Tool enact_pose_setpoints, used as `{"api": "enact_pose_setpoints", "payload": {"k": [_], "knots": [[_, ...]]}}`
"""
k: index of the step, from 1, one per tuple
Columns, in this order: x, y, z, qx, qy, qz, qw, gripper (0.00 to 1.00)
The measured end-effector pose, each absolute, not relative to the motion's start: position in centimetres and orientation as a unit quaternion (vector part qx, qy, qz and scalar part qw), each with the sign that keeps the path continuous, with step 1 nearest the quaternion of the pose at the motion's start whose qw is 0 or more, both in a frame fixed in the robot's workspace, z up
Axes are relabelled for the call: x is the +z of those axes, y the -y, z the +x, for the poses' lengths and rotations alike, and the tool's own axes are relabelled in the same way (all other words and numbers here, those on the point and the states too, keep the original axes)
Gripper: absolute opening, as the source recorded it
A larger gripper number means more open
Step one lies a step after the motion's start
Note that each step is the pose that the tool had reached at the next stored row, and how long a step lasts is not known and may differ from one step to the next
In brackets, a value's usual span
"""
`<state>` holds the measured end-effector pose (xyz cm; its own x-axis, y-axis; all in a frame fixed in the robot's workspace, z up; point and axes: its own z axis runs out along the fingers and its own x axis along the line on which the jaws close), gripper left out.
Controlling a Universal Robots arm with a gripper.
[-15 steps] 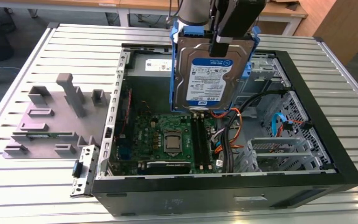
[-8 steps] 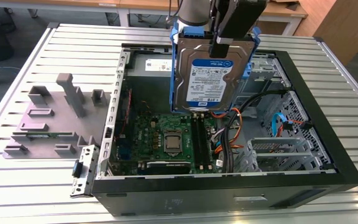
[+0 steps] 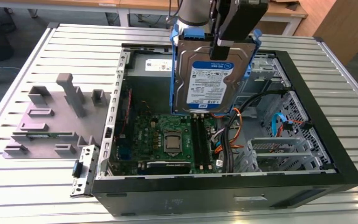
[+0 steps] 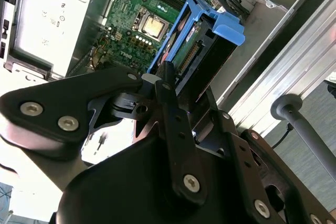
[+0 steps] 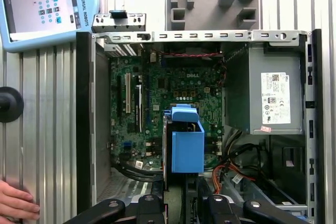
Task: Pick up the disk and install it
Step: 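Pick up the disk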
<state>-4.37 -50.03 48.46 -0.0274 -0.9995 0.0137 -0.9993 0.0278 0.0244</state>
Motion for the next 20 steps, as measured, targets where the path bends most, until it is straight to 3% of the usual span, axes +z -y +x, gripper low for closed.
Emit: {"api": "enact_pose_setpoints", "payload": {"k": [20], "knots": [[48.5, 51.1, -4.4, -0.002, 0.717, 0.697, 0.016, 0.35]]}}
